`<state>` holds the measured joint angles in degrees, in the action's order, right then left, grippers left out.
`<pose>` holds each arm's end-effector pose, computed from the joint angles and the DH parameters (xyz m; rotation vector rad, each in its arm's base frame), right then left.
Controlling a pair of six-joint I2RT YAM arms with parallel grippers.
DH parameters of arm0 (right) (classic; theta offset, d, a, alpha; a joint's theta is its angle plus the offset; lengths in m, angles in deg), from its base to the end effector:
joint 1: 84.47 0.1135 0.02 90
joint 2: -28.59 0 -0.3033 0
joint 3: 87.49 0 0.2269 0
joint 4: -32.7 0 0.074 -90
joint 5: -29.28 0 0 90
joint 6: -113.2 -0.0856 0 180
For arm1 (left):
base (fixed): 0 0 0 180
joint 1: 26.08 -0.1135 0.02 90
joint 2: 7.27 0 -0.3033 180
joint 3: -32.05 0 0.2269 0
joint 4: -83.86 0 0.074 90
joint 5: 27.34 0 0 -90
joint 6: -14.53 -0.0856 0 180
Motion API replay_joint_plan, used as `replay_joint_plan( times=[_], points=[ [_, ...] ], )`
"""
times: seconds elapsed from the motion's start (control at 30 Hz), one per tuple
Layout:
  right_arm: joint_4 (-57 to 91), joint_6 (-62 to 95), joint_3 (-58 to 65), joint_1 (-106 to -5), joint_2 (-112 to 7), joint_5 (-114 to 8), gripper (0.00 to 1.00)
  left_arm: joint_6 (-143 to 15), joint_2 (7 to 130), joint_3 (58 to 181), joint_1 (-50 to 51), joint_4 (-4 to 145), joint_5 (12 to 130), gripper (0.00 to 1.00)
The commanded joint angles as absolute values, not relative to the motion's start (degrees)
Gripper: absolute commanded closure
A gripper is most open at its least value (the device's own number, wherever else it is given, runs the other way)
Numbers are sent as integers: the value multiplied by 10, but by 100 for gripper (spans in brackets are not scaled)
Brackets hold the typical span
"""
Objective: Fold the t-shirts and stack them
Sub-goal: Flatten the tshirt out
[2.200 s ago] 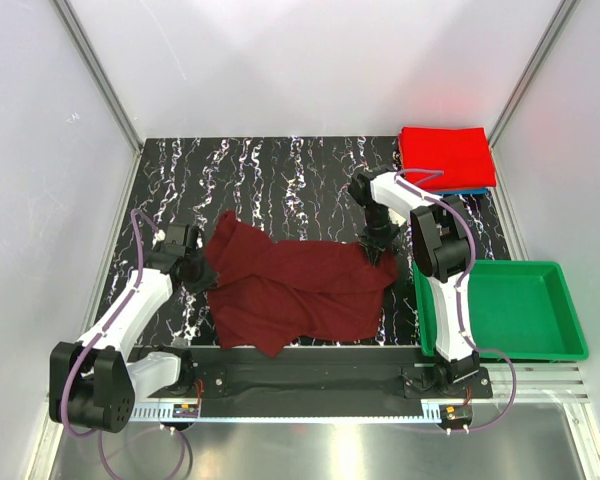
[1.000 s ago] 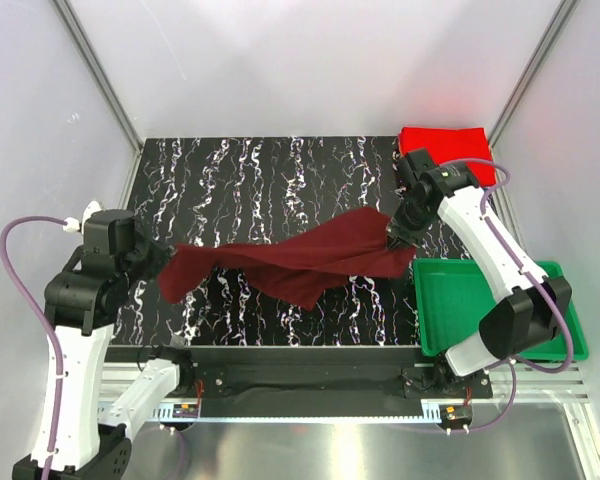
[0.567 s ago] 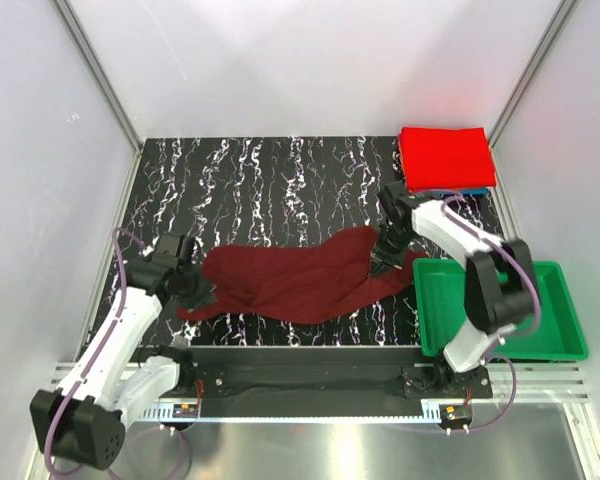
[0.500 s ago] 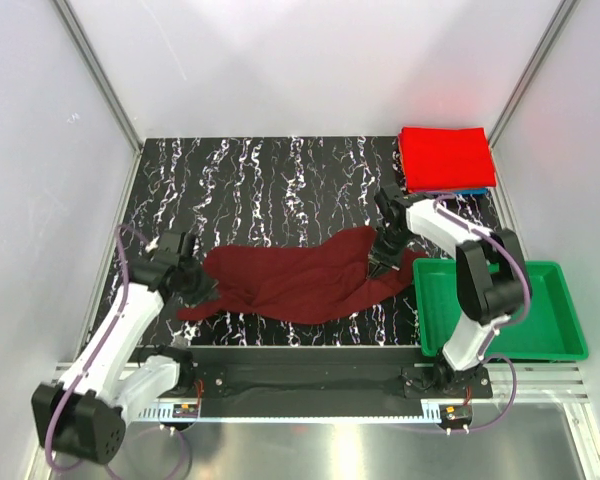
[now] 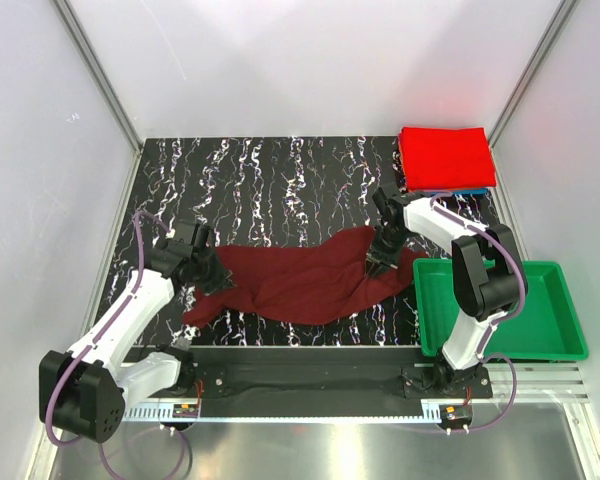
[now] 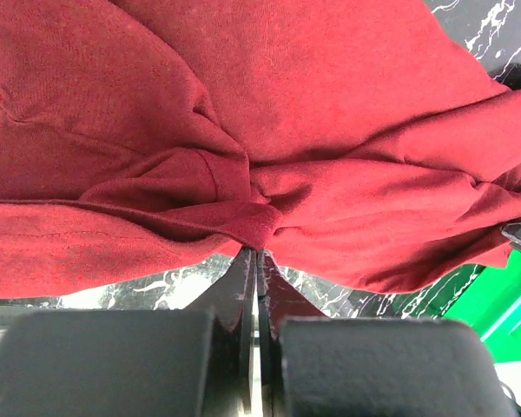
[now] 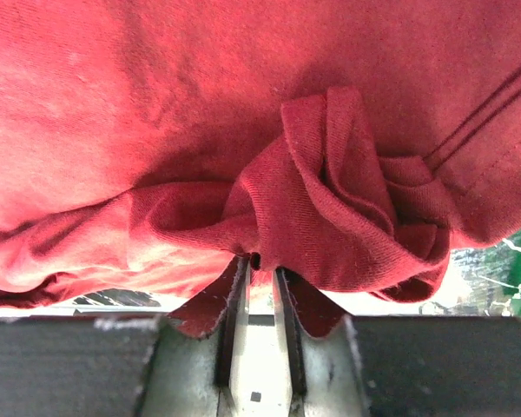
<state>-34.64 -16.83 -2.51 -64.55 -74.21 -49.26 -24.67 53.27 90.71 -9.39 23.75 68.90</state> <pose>0.2918 0.1238 0.1825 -0.5277 -3.0514 -0.3345 0.1624 -0.0584 0.2297 -0.7709 2.6403 -0.5057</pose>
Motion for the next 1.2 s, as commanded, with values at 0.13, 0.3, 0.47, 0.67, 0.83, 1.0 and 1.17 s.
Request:
replay_joint_plan(
  times=[0.13,0.3,0.47,0.67,0.83,1.0,1.17],
  points=[
    [-369,-183,-33,-647,-706,-506,76,-253,533,904,-90,275,703,100],
    [-367,-179,-36,-646,-712,-489,77,-260,536,901,-90,271,700,100],
    [-364,-185,-51,-645,-700,-479,77,-257,530,893,-90,279,705,100],
    [-365,-198,-59,-642,-692,-475,73,-255,532,896,-90,286,706,100],
    [-369,-202,-49,-640,-698,-489,86,-260,533,908,-90,277,700,100],
    [-426,-152,32,-641,-700,-556,100,-259,507,955,-92,223,613,100],
    [-515,-117,252,-641,-680,-668,100,-242,460,1152,-95,137,434,100]
  ],
)
